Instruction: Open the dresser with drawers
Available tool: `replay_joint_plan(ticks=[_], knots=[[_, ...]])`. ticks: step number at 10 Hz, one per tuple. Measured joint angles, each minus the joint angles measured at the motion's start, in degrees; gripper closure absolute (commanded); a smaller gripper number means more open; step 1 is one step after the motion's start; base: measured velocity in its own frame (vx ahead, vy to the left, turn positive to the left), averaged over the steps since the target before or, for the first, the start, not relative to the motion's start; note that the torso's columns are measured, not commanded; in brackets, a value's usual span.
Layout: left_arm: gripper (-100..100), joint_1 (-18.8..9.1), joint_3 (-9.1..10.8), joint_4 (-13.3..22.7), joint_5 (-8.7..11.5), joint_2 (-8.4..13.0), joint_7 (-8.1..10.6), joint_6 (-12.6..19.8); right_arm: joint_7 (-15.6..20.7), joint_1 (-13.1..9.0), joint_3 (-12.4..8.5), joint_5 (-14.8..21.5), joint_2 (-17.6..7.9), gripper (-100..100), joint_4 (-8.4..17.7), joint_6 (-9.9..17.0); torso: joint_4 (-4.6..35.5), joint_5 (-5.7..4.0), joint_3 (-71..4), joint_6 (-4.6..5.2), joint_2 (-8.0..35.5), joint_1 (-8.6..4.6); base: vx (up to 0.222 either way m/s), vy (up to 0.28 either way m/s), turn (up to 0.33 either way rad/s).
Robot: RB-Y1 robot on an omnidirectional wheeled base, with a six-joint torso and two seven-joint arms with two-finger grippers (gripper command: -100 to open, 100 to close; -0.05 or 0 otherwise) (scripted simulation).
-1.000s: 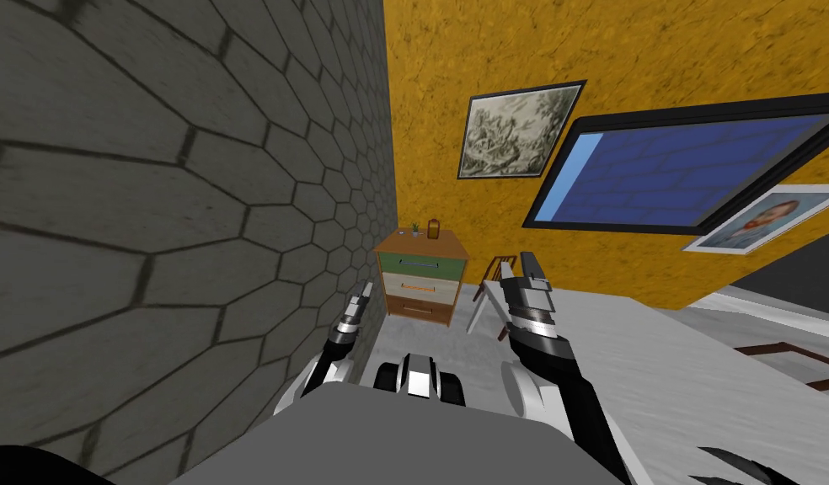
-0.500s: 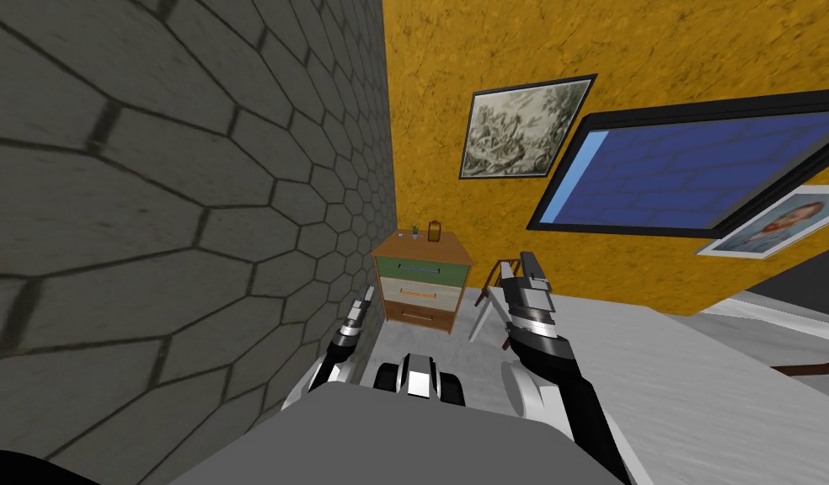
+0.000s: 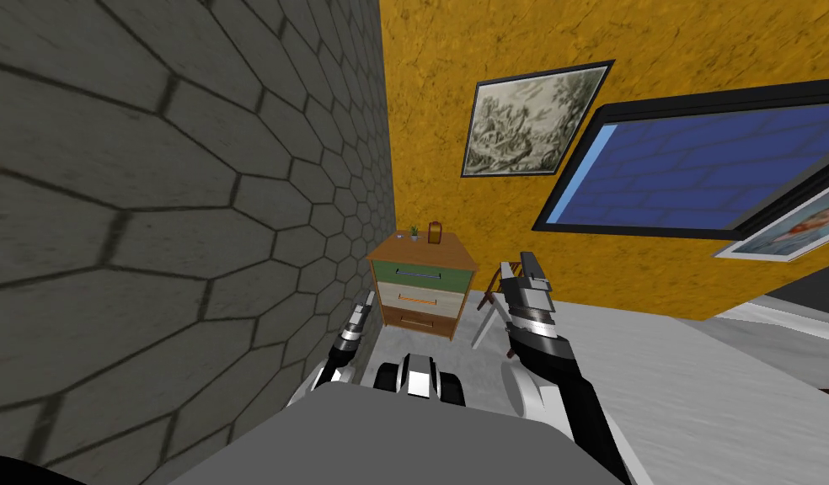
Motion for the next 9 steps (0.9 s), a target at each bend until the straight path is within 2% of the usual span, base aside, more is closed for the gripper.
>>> replay_joint_plan(ticks=[9], knots=[[-100,-4.08,-0.46,13.4,-0.51,-1.42,-0.34,-7.4,0.0,0.0,0.0,0.0,0.0,0,0.0,0.0,-0.01,-0.02,-0.03,0.01,-0.05,-0.06,0.098,-0.001,0.002]])
